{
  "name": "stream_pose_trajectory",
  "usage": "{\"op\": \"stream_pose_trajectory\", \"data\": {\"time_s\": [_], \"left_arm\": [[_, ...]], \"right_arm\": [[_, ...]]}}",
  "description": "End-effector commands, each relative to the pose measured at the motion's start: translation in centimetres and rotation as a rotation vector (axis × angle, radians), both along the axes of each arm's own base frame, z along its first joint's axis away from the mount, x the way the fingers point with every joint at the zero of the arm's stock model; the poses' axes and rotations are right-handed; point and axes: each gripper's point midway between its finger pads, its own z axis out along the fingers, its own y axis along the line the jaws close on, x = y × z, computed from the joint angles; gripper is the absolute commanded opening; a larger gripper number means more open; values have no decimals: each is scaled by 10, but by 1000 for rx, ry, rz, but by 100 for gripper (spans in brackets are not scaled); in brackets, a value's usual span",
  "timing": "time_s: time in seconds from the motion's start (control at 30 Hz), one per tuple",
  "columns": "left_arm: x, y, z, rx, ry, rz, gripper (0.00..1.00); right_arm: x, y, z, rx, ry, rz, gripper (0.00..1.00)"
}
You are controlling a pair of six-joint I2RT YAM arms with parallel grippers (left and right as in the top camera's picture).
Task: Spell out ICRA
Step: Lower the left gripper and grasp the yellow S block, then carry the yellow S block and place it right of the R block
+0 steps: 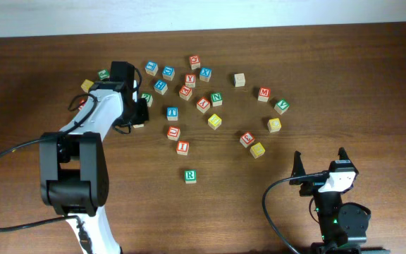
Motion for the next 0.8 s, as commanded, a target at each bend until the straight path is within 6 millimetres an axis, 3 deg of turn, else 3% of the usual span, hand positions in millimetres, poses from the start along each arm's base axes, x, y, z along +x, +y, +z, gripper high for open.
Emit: {"op": "stream_pose_trajectory", "data": {"time_s": [0.0, 0.13, 0.17, 0.23, 0.27, 0.37, 0.47, 0.63, 0.77], "left_arm": [[2, -9, 11, -56, 5, 5, 21], [1, -11, 63, -72, -51, 1, 20], [-3, -18, 84, -114, -81, -12, 20], [-9, -30, 108, -186, -109, -34, 19], [-19, -39, 126, -241, -120, -51, 19], [-53, -64, 154, -337, -77, -105, 22], [-91, -96, 149, -344, 51, -182, 20], [-151, -175, 144, -310, 162, -437, 19], [-190, -198, 110, -121, 201, -388, 21]], "right_arm": [[0, -2, -3, 4, 6, -11, 98], [0, -2, -3, 4, 6, -11, 98], [0, -2, -3, 4, 6, -11, 98], [0, -2, -3, 4, 6, -11, 98], [0, -2, -3, 4, 6, -11, 98], [0, -2, -3, 4, 6, -11, 98], [0, -2, -3, 4, 6, -11, 98], [0, -2, -3, 4, 6, -11, 98], [0, -2, -3, 4, 6, -11, 98]]}}
